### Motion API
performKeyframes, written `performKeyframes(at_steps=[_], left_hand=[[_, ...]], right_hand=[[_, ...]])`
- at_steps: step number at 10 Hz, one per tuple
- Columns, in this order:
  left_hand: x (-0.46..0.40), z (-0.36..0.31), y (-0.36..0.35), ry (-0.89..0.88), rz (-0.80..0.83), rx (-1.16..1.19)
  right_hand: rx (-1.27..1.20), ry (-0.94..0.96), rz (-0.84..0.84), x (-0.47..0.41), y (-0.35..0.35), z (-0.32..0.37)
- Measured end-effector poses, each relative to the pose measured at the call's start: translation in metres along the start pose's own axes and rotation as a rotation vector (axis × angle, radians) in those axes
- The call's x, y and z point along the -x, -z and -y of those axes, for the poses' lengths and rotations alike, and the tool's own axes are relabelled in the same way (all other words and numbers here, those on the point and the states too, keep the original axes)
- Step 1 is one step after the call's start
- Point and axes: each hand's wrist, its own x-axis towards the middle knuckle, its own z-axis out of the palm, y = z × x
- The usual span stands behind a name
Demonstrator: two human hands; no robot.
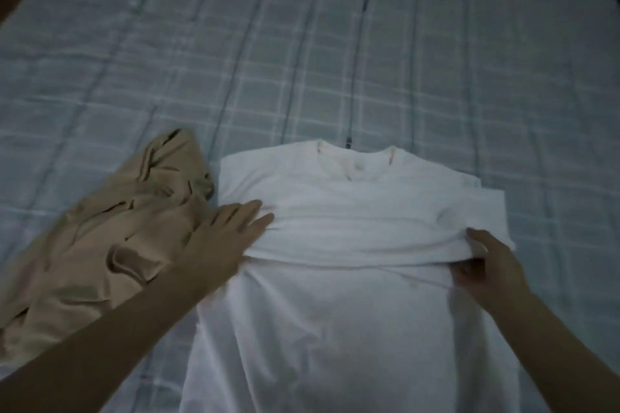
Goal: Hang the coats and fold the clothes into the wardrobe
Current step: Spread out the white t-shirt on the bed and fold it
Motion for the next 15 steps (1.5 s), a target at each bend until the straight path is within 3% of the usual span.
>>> performKeyframes(at_steps=[1,2,3,4,5,7,8,9,10,11,12,13,14,15], left_hand=[[0.002,0.006,0.002,-0.097,-0.031,-0.074],[0.001,0.004,-0.003,-0.131,0.105,-0.041],[-0.008,0.008,0.005,-0.085,0.344,0.096],[-0.030,0.007,0.028,-0.008,0.102,0.397],[-0.056,0.023,0.029,0.051,-0.125,0.400],[-0.099,0.031,0.050,0.305,0.044,0.161],[-0.100,0.042,0.066,0.441,-0.182,0.262],[-0.092,0.043,0.057,0.467,-0.207,0.217],[-0.087,0.029,0.044,0.395,-0.285,0.166],[-0.085,-0.002,0.033,0.191,-0.353,0.154],[-0.066,-0.033,0.020,0.062,-0.386,0.211],[-0.037,-0.048,0.006,0.021,-0.298,0.154],[-0.012,-0.036,-0.007,-0.020,-0.114,0.163],[0.004,-0.019,-0.004,-0.091,-0.101,0.249]], right_hand=[[0.062,0.036,-0.009,-0.008,0.014,0.024],[0.045,0.130,-0.126,-0.014,0.021,0.042],[0.207,0.120,-0.086,-0.020,0.029,0.044],[0.237,-0.037,-0.036,-0.025,0.036,0.044],[0.130,-0.142,0.020,-0.031,0.037,0.051],[0.341,0.058,0.139,-0.038,0.036,0.071],[0.203,0.128,0.209,-0.043,0.047,0.089],[0.475,0.134,0.085,-0.049,0.055,0.080],[0.898,0.245,-0.068,-0.055,0.049,0.062],[1.152,0.552,-0.085,-0.052,0.034,0.047],[1.209,0.800,-0.025,-0.046,0.025,0.033],[1.119,0.896,-0.029,-0.051,0.024,0.032],[0.956,0.808,-0.140,-0.062,0.035,0.051],[0.715,0.686,-0.164,-0.066,0.047,0.076]])
